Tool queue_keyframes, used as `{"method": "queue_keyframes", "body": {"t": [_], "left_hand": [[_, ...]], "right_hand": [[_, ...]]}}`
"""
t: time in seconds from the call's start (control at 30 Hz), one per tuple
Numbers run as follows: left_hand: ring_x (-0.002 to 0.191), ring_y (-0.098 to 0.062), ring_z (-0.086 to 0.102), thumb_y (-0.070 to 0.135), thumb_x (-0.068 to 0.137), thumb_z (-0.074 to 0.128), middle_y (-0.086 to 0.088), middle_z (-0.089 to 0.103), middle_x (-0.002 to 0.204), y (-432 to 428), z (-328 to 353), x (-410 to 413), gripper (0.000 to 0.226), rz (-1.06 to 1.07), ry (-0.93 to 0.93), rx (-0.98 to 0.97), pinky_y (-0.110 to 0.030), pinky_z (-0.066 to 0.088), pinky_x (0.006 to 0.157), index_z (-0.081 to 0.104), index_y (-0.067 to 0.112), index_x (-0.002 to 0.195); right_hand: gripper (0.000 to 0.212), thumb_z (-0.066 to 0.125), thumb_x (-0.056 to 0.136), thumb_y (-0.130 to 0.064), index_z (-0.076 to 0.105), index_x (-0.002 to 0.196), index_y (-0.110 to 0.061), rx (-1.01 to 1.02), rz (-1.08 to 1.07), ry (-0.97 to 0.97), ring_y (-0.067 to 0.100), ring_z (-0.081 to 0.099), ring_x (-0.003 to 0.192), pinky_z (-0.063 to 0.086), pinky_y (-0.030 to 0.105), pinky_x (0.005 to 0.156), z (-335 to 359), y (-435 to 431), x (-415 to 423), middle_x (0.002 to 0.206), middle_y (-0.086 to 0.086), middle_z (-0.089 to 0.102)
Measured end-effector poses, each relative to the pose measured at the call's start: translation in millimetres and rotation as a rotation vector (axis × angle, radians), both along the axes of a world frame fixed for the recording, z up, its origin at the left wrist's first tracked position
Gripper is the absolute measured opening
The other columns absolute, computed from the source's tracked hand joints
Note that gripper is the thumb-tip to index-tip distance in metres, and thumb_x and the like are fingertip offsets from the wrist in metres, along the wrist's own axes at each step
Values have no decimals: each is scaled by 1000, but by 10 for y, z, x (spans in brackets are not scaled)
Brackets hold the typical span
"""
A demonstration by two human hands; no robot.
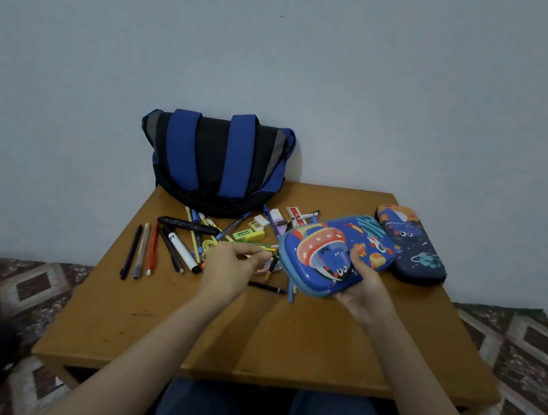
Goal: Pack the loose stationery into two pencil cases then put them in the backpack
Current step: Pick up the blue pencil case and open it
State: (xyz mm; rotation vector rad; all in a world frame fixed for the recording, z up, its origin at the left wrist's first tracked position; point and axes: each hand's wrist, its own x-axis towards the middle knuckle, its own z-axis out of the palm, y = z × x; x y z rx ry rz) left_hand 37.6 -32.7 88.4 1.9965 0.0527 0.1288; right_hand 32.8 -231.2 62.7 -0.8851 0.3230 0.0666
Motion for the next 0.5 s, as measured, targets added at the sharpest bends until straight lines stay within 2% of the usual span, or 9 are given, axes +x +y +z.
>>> {"method": "queue_keyframes", "body": {"t": [0.07,0.1,0.17,0.2,0.3,0.4,0.43,0.47,0.5], "left_hand": [[93,-14,62,16,80,72,-3,71,93,51,56,37,11,-26,20,-71,-39,51,89,75,11,89],[94,-13,61,14,79,72,-3,70,97,62,81,44,12,-59,20,-81,-37,51,89,75,10,89],[98,-12,59,13,79,72,-2,68,103,51,116,47,13,-124,2,-52,-35,51,88,75,10,91],[99,-11,58,13,79,71,0,67,103,31,133,44,12,-149,-12,-36,-33,50,88,75,10,90],[97,-7,57,11,82,68,7,64,96,-42,180,58,4,-215,-27,-18,-24,46,81,73,11,82],[97,-4,57,9,89,59,8,62,104,-54,269,98,20,-245,-3,-112,-15,44,75,58,12,69],[99,-4,56,9,91,56,7,60,110,-32,310,117,23,-248,9,-155,-15,43,76,54,11,68],[103,-5,55,9,92,54,7,58,115,0,344,145,24,-257,19,-183,-17,42,81,51,10,68],[109,-7,53,8,93,53,5,56,119,32,370,172,25,-276,30,-193,-22,42,88,49,10,68]], "right_hand": [[32,52,92,-27,58,118,-11,-48,94,3,22,69,89,60,36,65,-56,-81,-49,102,5,72],[42,61,85,-31,58,121,-10,-64,147,2,22,70,91,60,37,69,-61,-117,-78,105,6,72],[68,82,60,-39,61,117,-10,-103,251,5,23,71,90,59,36,67,-52,-174,-120,107,8,71],[72,87,51,-41,64,111,-9,-119,304,12,23,71,86,59,34,63,-49,-194,-135,102,9,72],[73,95,28,-40,74,90,-9,-141,429,14,23,72,76,58,32,58,14,-225,-198,90,10,73],[71,96,8,-35,77,71,-6,-147,549,-1,21,71,63,56,28,52,68,-281,-294,75,11,73],[73,96,5,-34,77,69,-4,-106,583,9,21,70,59,55,27,50,61,-300,-316,71,10,73],[79,96,8,-36,77,76,-1,-74,584,18,20,71,60,55,26,51,21,-334,-300,71,10,73],[89,96,21,-42,73,94,4,-117,540,20,18,72,70,57,25,60,10,-364,-335,80,11,74]]}}
